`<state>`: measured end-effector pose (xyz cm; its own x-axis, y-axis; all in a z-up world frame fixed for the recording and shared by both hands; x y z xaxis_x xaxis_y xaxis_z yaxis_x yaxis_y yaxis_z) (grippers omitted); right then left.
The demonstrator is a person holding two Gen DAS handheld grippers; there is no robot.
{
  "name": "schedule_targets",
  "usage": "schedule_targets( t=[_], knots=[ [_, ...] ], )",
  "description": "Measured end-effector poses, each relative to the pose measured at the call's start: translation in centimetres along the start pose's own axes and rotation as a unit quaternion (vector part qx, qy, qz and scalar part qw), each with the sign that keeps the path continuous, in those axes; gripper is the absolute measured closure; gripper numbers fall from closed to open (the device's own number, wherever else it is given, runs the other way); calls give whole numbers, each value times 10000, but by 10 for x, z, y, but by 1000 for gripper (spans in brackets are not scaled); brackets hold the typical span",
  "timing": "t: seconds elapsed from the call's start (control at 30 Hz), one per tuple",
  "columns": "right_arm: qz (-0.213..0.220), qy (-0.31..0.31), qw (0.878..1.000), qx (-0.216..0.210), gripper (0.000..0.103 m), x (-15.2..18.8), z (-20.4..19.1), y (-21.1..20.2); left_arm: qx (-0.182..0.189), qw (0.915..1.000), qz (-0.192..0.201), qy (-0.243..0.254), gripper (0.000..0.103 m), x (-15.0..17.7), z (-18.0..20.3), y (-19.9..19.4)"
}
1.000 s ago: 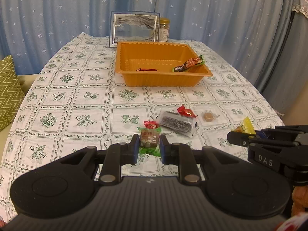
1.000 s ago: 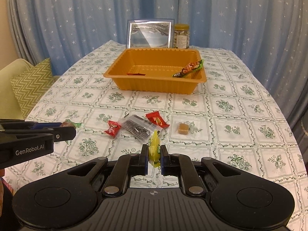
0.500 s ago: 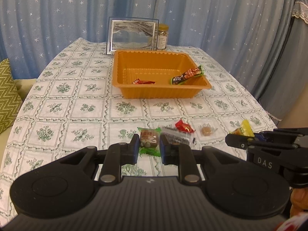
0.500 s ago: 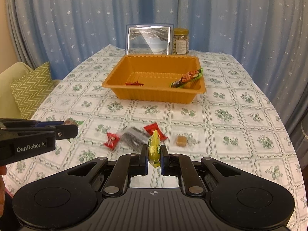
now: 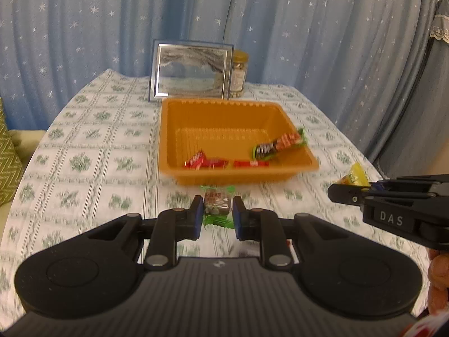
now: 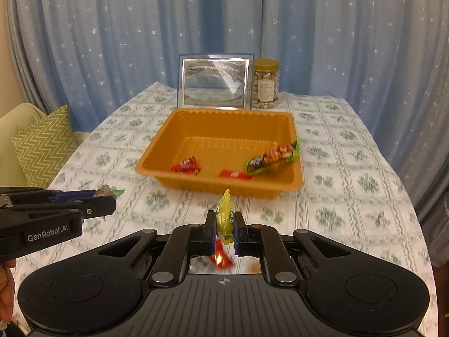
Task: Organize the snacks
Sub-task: 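Carry both held candies up and over the orange tray, then lower both candies into the tray and open both grippers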
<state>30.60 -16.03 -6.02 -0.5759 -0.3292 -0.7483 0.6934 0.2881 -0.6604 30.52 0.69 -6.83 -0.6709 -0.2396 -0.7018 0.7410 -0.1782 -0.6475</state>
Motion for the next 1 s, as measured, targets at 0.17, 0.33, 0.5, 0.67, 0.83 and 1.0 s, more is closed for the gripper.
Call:
schedule_targets(
  t=[0.17, 0.33, 0.5, 0.67, 0.83, 1.0],
  knots=[
    [9, 36, 10000, -2, 91, -25, 19, 22, 59, 10000, 44, 38, 83, -29, 3, 23],
    [38, 40, 10000, -10, 91, -50, 34, 45, 95, 9999, 46, 57, 83, -52, 5, 50],
    [28, 14, 10000, -44, 91, -67, 42, 68, 44, 9999, 28, 92, 83, -68, 4, 76],
    [-58, 109, 9999, -100, 91, -75, 49, 90, -2, 9998, -5, 196, 83, -78, 4, 97],
    [-113, 133, 9998, -91, 91, -78, 52, 105, -32, 9998, -97, 170, 83, -84, 0, 118],
    [-147, 182, 9997, -87, 91, -78, 55, 115, -7, 9997, -162, 202, 83, -86, -1, 130]
  ],
)
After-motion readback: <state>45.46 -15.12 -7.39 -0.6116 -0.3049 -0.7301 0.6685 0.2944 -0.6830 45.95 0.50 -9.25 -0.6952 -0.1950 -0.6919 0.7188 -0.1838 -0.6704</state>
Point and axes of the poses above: each gripper's, at about its wrist camera, not at the fingertips, and y roughly the way its jaws point, z to its right, x to its underside, the point moved 5 cm from there along y, roughly the way its jaws point, and after that the axes turned 13 degrees about -y, right-handed, at the moved point
